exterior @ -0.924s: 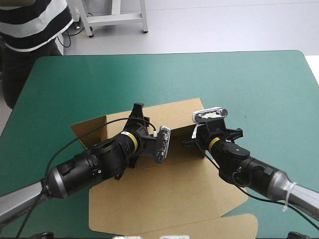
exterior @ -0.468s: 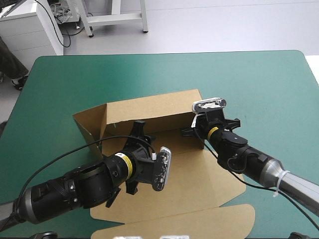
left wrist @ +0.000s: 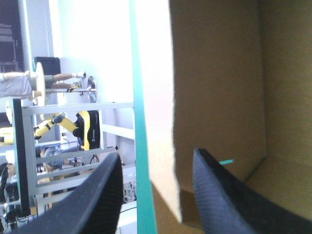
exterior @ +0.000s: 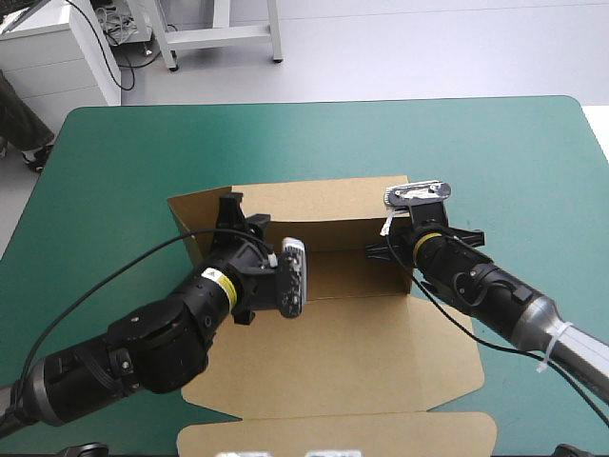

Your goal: Fold the box

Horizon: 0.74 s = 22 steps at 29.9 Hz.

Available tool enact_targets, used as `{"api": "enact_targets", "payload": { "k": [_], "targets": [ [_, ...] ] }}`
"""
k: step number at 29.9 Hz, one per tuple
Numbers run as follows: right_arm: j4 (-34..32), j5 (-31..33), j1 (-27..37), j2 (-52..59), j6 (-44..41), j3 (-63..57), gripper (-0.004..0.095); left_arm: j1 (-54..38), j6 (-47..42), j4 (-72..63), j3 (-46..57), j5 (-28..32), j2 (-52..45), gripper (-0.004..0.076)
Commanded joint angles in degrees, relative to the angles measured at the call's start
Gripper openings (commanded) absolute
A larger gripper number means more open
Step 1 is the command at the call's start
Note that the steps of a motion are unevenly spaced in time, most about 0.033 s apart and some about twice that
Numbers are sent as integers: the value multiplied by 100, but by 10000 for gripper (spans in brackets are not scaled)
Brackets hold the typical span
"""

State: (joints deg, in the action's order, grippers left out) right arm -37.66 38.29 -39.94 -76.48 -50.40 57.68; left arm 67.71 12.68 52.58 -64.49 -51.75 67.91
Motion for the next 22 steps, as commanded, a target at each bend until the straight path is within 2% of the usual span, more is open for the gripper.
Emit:
{"api": "enact_targets", "payload": {
  "k": [1,7,9,12,15,18,22],
  "targets": [
    [94,642,40,348,691,592,-20,-468,-254,428,-462,432,-152,321],
    [244,1693,53,347,1505,1684,-20,-1902,-242,-329,-1120,952,-152,321],
    [426,1737,166,308,1814,1963,-20,-2385,-242,-699,-1174,1215,-159,321],
    [1191,1778,574,156,2461,2443,-20,-3199,-242,-1732,-1174,1635,-167,321],
    [2026,1993,1152,-117,3171,2852,-20,-4078,-29,-2924,-1174,1795,-167,321],
    [2619,2238,1637,-486,3783,3182,-20,-4757,679,-4141,-1158,1852,-213,321],
    [3297,2424,2187,-1115,4373,3577,-20,-5214,1623,-5664,-878,1848,-512,320]
  ]
}}
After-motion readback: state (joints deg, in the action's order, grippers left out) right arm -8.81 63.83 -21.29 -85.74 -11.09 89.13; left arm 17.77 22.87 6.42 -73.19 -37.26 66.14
